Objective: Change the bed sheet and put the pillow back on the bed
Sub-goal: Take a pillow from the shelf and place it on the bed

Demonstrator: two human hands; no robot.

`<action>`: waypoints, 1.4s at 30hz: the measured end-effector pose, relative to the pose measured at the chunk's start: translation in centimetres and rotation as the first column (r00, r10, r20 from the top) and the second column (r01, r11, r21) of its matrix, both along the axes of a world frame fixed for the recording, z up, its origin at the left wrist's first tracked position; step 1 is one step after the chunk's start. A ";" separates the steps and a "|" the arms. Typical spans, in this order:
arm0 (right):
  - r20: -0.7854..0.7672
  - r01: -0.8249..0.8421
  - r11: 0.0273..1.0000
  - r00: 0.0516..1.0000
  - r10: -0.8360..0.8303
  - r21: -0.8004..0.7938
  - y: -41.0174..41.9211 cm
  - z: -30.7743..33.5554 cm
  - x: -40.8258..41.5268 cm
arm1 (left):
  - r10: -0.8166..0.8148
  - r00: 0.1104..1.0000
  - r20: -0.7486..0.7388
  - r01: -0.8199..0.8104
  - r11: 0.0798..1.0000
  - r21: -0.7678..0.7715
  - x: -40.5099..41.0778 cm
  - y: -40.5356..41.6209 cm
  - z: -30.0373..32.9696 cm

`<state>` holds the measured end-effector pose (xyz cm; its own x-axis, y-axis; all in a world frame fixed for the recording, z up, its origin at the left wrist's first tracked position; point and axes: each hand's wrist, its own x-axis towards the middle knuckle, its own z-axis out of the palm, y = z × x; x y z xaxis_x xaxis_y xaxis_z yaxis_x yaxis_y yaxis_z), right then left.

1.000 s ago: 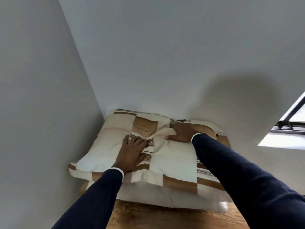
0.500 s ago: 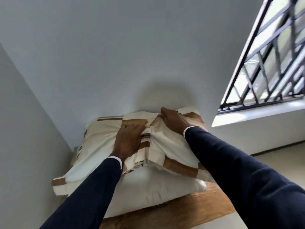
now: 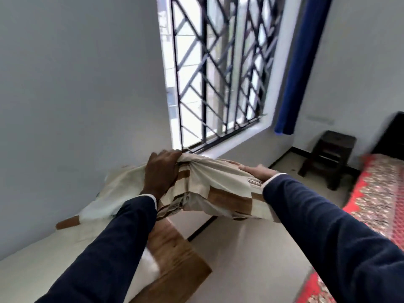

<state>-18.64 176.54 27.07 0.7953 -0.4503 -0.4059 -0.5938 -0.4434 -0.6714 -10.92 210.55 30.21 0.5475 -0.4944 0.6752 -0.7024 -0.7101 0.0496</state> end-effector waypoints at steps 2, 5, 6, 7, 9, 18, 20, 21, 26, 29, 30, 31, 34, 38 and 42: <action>0.041 0.062 0.940 0.996 -0.080 0.335 -5.1 -0.9 -3.3 | -0.068 0.997 0.026 0.068 0.997 -0.026 -0.4 -5.1 0.6; 0.116 0.144 0.846 0.965 -0.234 0.513 -12.2 -1.3 -7.4 | -0.169 0.985 0.034 0.171 0.983 -0.059 -0.5 -13.0 1.0; 0.129 0.159 0.837 0.956 -0.263 0.524 -13.5 -1.0 -8.7 | -0.210 0.977 0.044 0.212 0.976 -0.050 -0.3 -15.0 1.1; 0.143 0.157 0.808 0.948 -0.285 0.568 -15.1 -1.3 -9.5 | -0.242 0.968 0.071 0.245 0.969 -0.040 0.0 -16.6 1.0; 0.176 0.171 0.727 0.910 -0.374 0.665 -16.7 -0.8 -12.1 | -0.304 0.945 0.119 0.308 0.951 -0.025 0.7 -20.3 0.7; 0.461 0.472 0.750 0.595 -0.658 0.463 -27.1 0.8 -10.4 | -0.377 0.919 -0.112 0.385 0.921 0.061 8.0 -34.5 -6.4; 0.510 0.487 0.749 0.548 -0.663 0.450 -30.0 0.9 -8.6 | -0.370 0.908 -0.198 0.396 0.912 0.112 9.9 -37.8 -8.3; 0.531 0.502 0.748 0.528 -0.663 0.435 -31.3 1.1 -7.6 | -0.361 0.904 -0.227 0.398 0.906 0.143 10.7 -39.5 -8.9; 0.595 0.557 0.734 0.457 -0.661 0.388 -38.1 2.3 -1.5 | -0.404 0.786 -0.469 0.524 0.837 0.157 16.7 -49.7 -11.2; 0.628 0.521 0.779 0.488 -0.607 0.349 -42.4 3.3 2.9 | -0.455 0.370 -0.810 0.640 0.757 -0.133 20.7 -54.7 -11.3; 0.632 0.506 0.797 0.508 -0.585 0.331 -43.7 3.8 4.5 | -0.453 0.291 -0.843 0.641 0.746 -0.180 22.8 -56.5 -11.7; 0.638 0.492 0.810 0.521 -0.567 0.319 -45.3 3.8 5.7 | -0.445 0.244 -0.861 0.618 0.756 -0.216 24.7 -58.1 -12.0; 0.634 0.477 0.817 0.532 -0.561 0.323 -49.8 4.5 6.9 | -0.377 0.202 -0.904 0.411 0.871 -0.271 28.8 -63.3 -13.3; 0.634 0.510 0.769 0.459 -0.622 0.384 -55.8 5.8 2.7 | -0.326 0.173 -0.929 0.230 0.931 -0.284 28.8 -70.6 -13.3; 0.615 0.600 0.666 0.337 -0.713 0.444 -62.1 7.1 -3.9 | -0.298 -0.127 -0.946 0.023 0.953 -0.304 26.5 -79.4 -15.2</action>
<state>-22.51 114.48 34.18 0.2926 -0.9559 0.0243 0.0217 -0.0187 -0.9996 15.55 131.11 15.04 0.5887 -0.6750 -0.4447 0.1218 -0.4697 0.8744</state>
